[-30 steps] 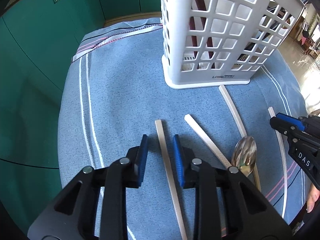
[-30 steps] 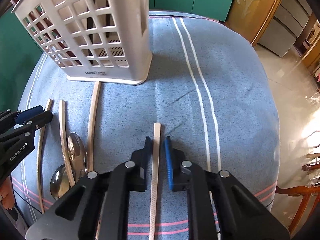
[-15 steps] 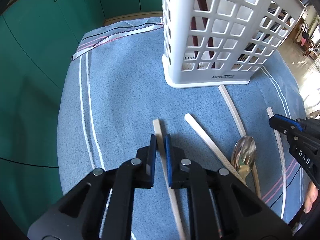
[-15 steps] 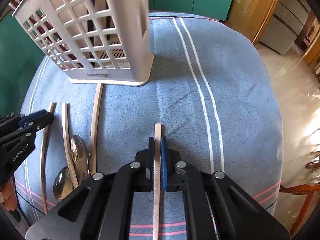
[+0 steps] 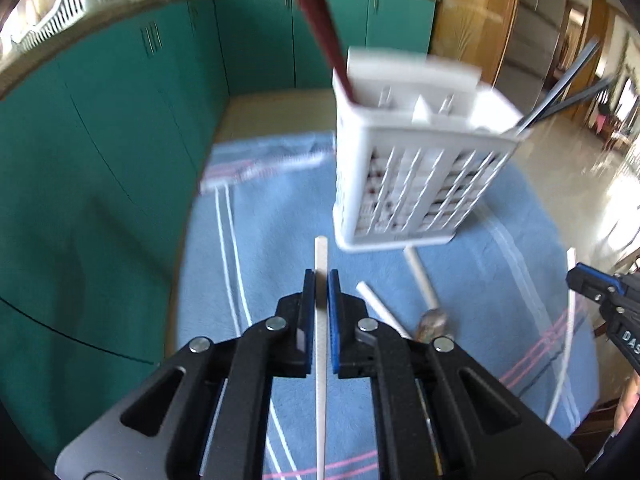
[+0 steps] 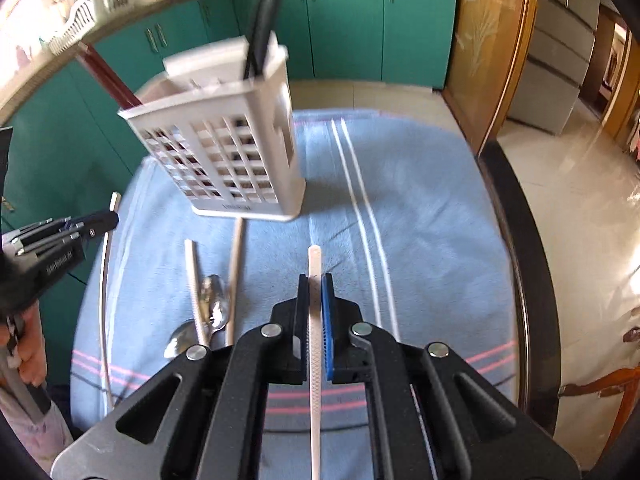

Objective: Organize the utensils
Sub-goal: 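Carry both chopsticks over the white basket and open both grippers to drop them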

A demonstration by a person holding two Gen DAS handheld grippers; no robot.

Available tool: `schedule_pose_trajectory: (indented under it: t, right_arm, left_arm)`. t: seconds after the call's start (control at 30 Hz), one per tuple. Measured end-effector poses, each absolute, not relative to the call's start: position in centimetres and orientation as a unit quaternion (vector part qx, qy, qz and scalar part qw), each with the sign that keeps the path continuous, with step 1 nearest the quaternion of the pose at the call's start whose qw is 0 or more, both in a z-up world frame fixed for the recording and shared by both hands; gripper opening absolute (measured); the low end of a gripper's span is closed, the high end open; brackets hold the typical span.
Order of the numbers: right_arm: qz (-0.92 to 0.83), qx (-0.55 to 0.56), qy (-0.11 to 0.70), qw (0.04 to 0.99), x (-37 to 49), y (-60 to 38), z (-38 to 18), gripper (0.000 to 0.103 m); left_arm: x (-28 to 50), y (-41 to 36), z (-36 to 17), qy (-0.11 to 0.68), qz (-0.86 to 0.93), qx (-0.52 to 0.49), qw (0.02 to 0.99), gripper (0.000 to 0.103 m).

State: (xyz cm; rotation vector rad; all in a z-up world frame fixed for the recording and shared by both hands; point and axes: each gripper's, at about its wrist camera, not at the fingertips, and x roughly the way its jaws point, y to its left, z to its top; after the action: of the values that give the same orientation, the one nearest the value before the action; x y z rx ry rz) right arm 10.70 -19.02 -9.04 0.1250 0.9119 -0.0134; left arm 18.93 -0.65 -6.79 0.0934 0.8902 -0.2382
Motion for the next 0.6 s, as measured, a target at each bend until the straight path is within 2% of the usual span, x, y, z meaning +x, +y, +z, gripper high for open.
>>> schedule_pose_trajectory:
  t: [0.3, 0.6]
  right_arm:
    - [-0.009, 0.069, 0.369, 0.927, 7.2, -20.5, -3.0, 0.007]
    - [0.017, 0.049, 0.304, 0.951, 6.4, -19.0, 3.0, 0.007]
  left_arm:
    - [15.2, 1.8, 2.5, 0.315, -0.133, -0.013, 0.94, 0.006]
    - [13.9, 2.3, 9.2, 0.254, -0.143, -0.038, 0.956, 0.006]
